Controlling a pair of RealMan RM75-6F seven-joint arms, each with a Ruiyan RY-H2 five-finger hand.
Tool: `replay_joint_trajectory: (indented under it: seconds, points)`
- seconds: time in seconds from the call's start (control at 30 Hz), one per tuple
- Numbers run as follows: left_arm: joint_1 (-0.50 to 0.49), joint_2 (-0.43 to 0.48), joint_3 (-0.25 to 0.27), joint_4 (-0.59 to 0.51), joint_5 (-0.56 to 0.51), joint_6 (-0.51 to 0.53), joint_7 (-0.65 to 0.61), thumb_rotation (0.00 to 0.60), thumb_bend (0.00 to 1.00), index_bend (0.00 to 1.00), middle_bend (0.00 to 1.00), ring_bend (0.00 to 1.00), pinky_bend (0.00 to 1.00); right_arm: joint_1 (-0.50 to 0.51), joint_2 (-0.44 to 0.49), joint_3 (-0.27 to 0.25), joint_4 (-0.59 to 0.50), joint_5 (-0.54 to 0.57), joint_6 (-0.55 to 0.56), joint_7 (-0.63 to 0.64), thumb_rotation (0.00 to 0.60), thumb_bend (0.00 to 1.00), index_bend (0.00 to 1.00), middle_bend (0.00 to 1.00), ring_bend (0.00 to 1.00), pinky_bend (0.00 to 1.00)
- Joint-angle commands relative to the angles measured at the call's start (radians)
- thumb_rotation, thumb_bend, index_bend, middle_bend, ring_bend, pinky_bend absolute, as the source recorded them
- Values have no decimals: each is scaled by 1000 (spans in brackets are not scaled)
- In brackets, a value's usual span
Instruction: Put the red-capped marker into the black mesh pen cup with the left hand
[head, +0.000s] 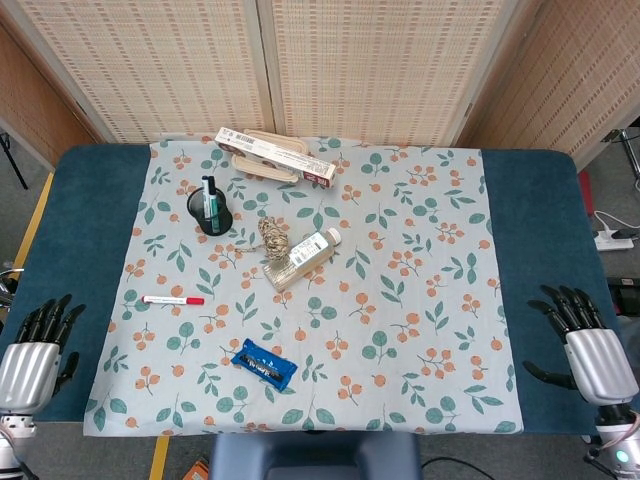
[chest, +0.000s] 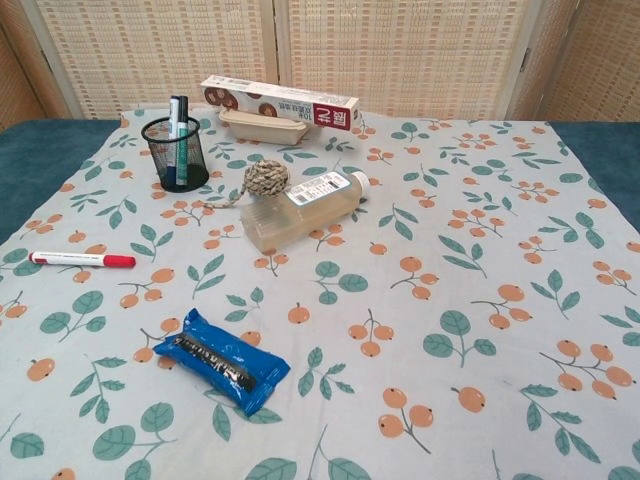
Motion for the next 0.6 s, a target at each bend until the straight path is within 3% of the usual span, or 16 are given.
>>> replay_joint_trajectory:
  seconds: [0.03, 0.3, 0.6]
  points:
    - [-22, 2, -8, -46, 7, -23, 4, 600, 396, 133, 46, 9, 124, 0, 1, -1, -1, -2, -1, 2, 600, 0, 220, 83, 43, 0]
    - [-109, -24, -52, -169, -36, -130, 126, 600, 394, 147, 70, 10, 128, 3, 3, 1, 8, 6, -8, 22, 600, 0, 220, 83, 43, 0]
    - [-196, -121, -115, -203, -218, -242, 249, 600, 396, 237, 174, 29, 129, 5, 4, 4, 14, 12, -13, 36, 600, 0, 219, 83, 43, 0]
